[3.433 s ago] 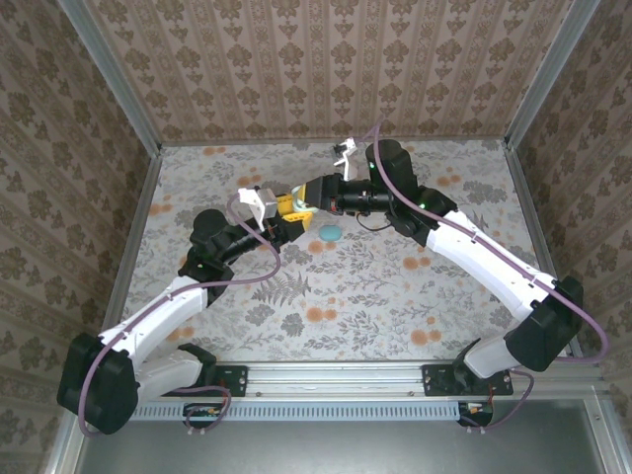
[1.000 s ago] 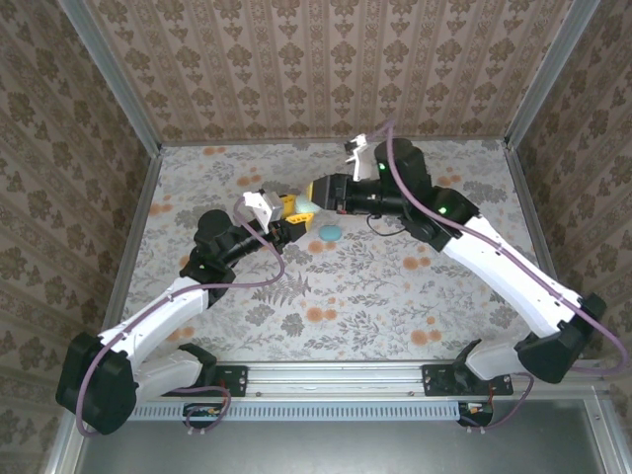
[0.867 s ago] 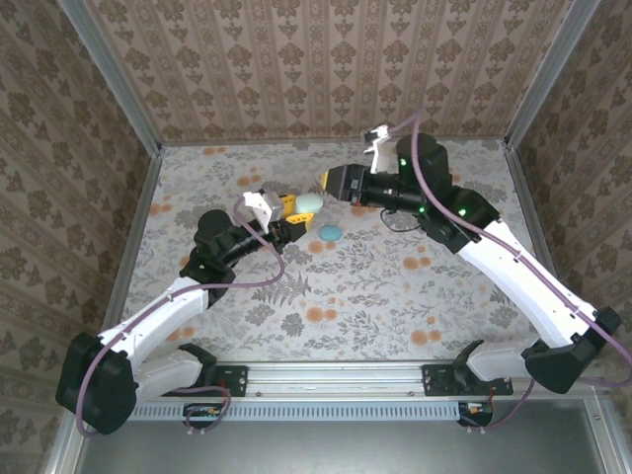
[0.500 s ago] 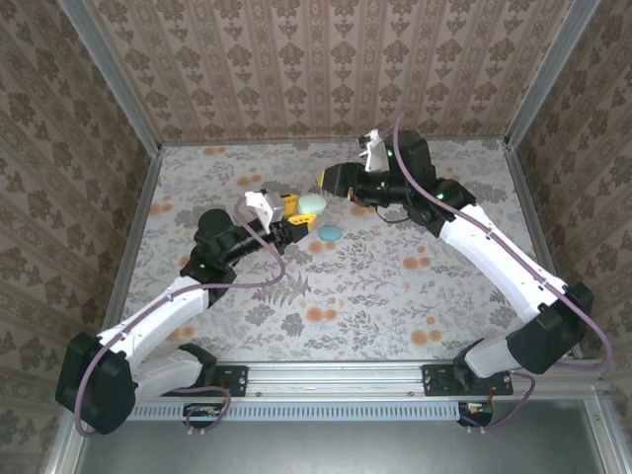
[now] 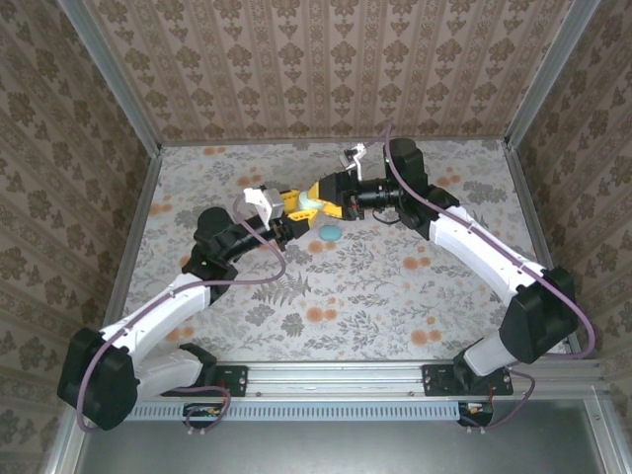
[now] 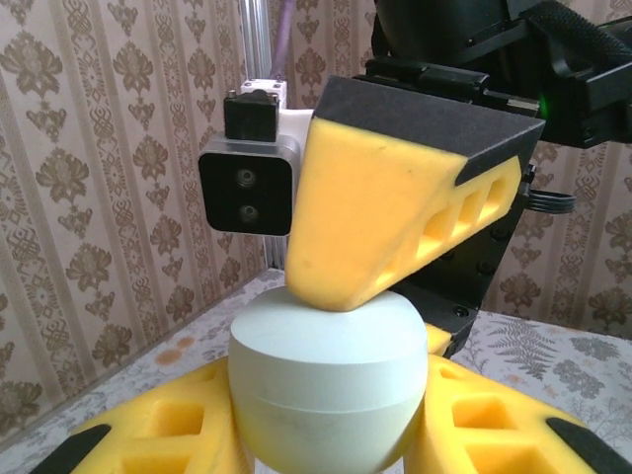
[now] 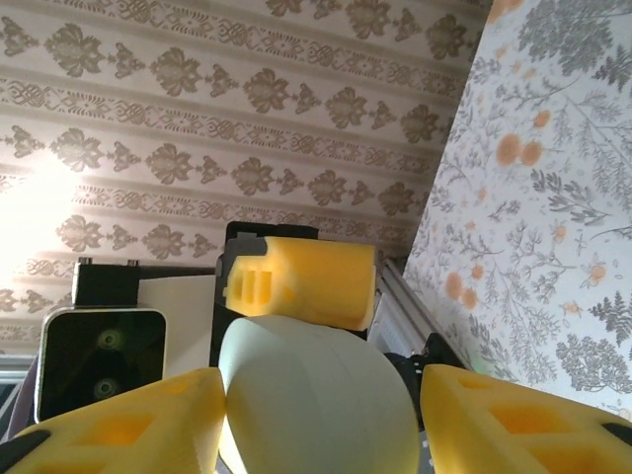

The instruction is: Insert the wireless bluetooth earbuds into the charging case

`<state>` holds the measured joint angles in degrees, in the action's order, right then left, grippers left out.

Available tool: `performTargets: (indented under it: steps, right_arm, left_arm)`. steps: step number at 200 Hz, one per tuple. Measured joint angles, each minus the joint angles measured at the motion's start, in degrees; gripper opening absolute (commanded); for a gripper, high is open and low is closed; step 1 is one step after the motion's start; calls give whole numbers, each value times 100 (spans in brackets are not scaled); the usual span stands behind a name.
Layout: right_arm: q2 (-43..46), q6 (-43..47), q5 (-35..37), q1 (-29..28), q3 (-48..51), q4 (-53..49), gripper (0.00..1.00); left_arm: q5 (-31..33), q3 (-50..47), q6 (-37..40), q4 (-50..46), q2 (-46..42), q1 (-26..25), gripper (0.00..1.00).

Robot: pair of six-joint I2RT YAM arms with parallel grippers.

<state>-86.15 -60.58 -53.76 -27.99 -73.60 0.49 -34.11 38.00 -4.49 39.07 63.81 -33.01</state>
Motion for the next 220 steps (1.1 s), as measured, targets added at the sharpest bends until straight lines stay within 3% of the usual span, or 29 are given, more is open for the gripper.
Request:
performTargets:
  steps: [67,99,114,147,186,220]
  right_arm:
    - [-28,-592,-455,118,275,800,28]
    - [20,-557,-400,188,455,831,21]
    - [96,-520,-302,238,603,815,21]
    - [295,-450,17,400,927,815,20]
    - [813,-83,1134,975,2046,761,20]
    - [232,389,1718,1032,2494,496,21]
  left_arm:
    - [-61,9,-63,66,31,-2,34]
    - [-52,13,17,-229,31,-31,54]
    - [-44,42,76,-407,31,-33,68]
    - [-9,52,133,-682,31,-33,84]
    - [409,-125,330,-1261,-551,-33,91]
    - [1038,-236,437,-1696,-1178,-33,96]
